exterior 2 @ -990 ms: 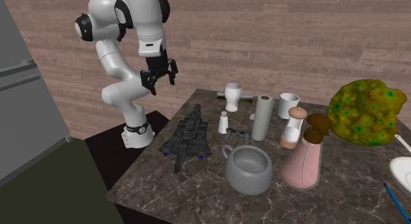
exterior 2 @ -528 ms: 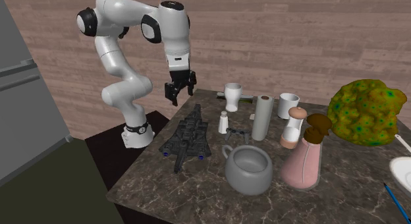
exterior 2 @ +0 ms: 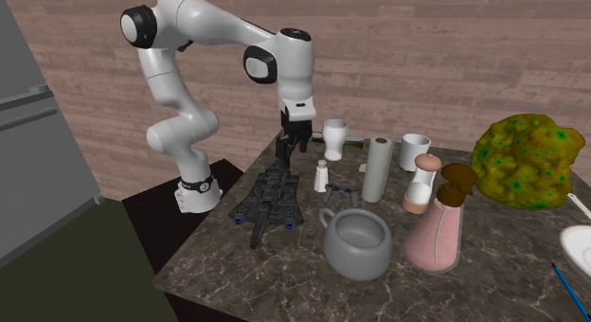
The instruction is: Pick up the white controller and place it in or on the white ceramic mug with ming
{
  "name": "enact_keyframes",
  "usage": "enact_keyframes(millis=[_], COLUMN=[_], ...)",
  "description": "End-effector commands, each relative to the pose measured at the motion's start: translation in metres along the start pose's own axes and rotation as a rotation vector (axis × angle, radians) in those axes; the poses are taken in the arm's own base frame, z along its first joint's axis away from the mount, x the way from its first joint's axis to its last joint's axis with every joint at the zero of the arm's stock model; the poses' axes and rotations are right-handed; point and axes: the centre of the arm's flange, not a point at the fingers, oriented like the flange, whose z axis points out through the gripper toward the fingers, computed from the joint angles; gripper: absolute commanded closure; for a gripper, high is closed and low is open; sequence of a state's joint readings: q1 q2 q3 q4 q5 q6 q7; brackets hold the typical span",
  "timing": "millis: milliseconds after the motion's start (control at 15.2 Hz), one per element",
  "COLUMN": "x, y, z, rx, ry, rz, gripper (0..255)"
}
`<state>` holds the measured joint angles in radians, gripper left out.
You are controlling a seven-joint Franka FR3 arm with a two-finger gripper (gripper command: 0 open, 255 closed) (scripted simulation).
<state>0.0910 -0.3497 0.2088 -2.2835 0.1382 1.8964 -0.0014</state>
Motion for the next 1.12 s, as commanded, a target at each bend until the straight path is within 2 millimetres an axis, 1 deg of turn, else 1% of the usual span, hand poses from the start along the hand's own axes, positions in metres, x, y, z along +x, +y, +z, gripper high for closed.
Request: enact_keyframes(millis=[0, 660, 726, 1056], x=[0.022, 0.115, 0.119, 0.119], y=[-0.014, -0.085, -0.088, -0.086], z=[0.014, 0.083, 0.086, 0.112], rx=[-0.01, -0.064, -0.067, -0.067], ry=[0.002, 0.006, 0.006, 0.006], rz=[-0.02, -0.115, -0.119, -0.119], gripper=[0, 0, 0, 0])
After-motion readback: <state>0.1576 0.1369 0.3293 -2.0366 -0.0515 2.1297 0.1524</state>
